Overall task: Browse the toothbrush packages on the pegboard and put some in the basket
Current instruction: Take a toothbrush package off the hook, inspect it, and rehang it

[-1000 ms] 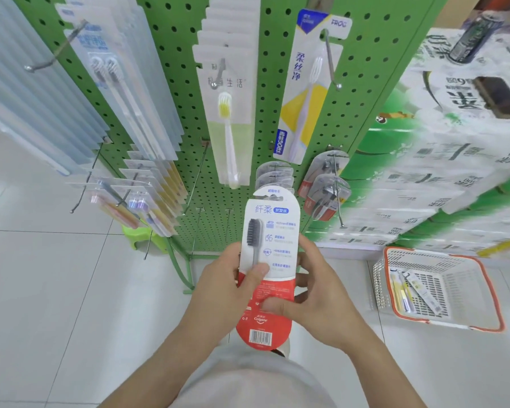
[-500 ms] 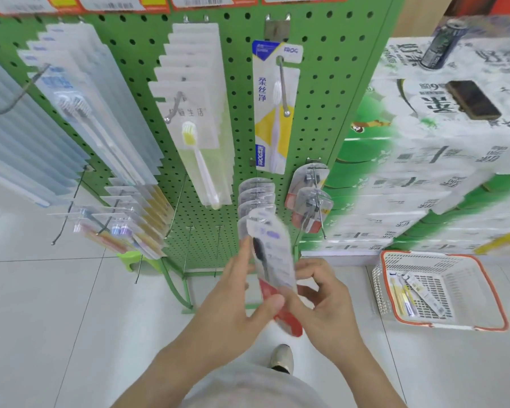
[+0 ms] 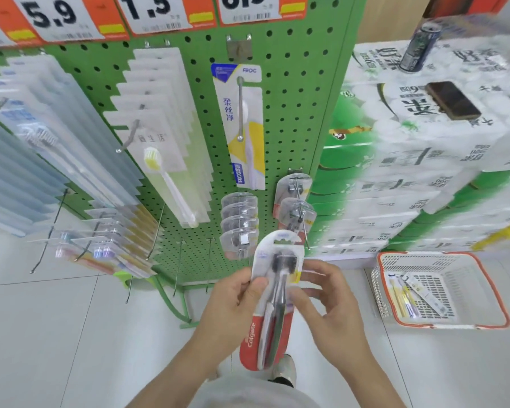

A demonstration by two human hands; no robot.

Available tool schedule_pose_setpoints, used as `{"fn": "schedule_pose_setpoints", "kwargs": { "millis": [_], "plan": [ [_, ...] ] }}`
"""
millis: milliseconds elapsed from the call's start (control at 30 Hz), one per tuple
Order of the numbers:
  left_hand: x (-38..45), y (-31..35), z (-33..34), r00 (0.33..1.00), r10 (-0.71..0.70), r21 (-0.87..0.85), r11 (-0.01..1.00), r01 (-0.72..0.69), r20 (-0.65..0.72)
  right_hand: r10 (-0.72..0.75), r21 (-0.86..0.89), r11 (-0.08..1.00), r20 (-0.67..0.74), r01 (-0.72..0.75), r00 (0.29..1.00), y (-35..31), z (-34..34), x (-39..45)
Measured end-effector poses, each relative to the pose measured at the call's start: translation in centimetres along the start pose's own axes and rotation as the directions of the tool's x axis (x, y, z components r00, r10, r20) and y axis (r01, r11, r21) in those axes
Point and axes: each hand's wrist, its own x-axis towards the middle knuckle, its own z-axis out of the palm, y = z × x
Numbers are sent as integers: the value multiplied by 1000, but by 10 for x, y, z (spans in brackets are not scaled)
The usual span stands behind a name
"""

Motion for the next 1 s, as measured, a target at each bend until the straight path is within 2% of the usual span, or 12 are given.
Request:
{"fn": "schedule_pose_setpoints", "kwargs": {
  "millis": [133,233,300,367,533,767,1000],
  "plan": [
    [8,-7,10,995,-66,12,998,65,71,48,10,999,-11,-48,999,2,-14,12],
    [18,-9,18,997,-77,92,993,77,-8,56,-22,998,-53,-57,997,9,-22,20],
    [24,-6,23,1000,-11,177,984,14,-19,66,-49,996,-59,-69,996,11,-27,25],
    [28,1,29,998,49,288,956,-56,32,78,-87,993,-56,-83,995,15,-32,29],
    [33,1,40,994,14,450,891,-63,111,110,-184,976,-36,-115,993,27,-46,32],
    [36,-12,50,992,-39,511,859,-30,123,125,-207,969,-48,-132,991,42,-50,33],
    [45,-26,59,994,-5,528,848,-52,106,75,-193,977,-67,-87,995,49,-47,42]
  ]
}}
